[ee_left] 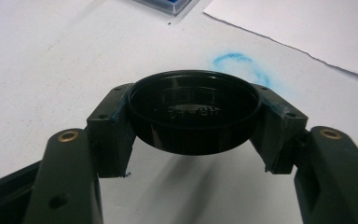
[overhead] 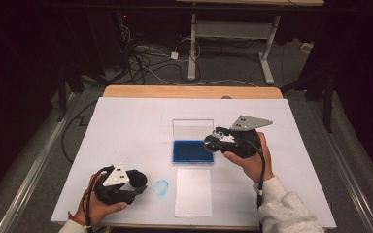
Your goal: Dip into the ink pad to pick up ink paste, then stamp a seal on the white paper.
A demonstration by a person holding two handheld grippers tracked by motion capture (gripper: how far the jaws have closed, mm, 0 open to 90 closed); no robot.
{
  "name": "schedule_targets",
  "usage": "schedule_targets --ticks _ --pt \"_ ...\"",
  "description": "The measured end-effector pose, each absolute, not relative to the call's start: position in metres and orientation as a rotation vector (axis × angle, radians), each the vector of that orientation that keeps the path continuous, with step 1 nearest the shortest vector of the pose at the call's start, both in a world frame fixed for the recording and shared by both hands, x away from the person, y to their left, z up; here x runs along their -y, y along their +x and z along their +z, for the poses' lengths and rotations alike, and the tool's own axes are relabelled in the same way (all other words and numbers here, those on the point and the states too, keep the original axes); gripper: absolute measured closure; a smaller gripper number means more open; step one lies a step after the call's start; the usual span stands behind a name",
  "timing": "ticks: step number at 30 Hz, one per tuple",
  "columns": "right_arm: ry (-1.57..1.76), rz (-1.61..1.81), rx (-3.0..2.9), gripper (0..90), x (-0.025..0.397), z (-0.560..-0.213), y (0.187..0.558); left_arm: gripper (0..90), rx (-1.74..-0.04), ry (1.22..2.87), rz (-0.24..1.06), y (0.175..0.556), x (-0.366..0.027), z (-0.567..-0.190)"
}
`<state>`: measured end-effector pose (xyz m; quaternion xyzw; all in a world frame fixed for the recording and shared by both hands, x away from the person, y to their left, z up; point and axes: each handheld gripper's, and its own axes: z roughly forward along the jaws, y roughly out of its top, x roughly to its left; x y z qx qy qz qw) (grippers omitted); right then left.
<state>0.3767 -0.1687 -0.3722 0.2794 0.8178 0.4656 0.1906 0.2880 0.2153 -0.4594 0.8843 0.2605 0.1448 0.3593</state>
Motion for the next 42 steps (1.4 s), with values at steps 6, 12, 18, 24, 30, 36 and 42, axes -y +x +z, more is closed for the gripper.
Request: schedule_targets --ticks 6,12,18,24,30,36,42 --pt "0.751 1.335 -2.305 56.9 0.173 -0.365 0.366 36.7 -0.678 2.278 0.372 0.286 -0.217 -0.459" --pt "0.707 1.346 -2.313 56.9 0.172 -0.359 0.357 36.7 -0.677 2.28 0.374 0.286 -0.217 -0.458" --pt "0.675 1.346 -2.323 56.9 0.168 -0.356 0.35 36.7 -0.676 2.277 0.371 0.286 -0.217 -0.458" --pt "0.666 1.359 -2.327 56.9 0.165 -0.354 0.347 36.7 -0.676 2.279 0.369 0.286 -0.216 -0.458" --pt "0.651 1.375 -2.33 56.9 0.164 -0.353 0.343 36.7 -0.674 2.285 0.366 0.287 -0.215 -0.459" --pt "0.637 1.4 -2.324 56.9 0.162 -0.348 0.34 36.7 -0.678 2.279 0.372 0.284 -0.218 -0.457" --pt "0.612 1.388 -2.35 56.9 0.159 -0.35 0.337 36.7 -0.672 2.29 0.375 0.283 -0.216 -0.458"
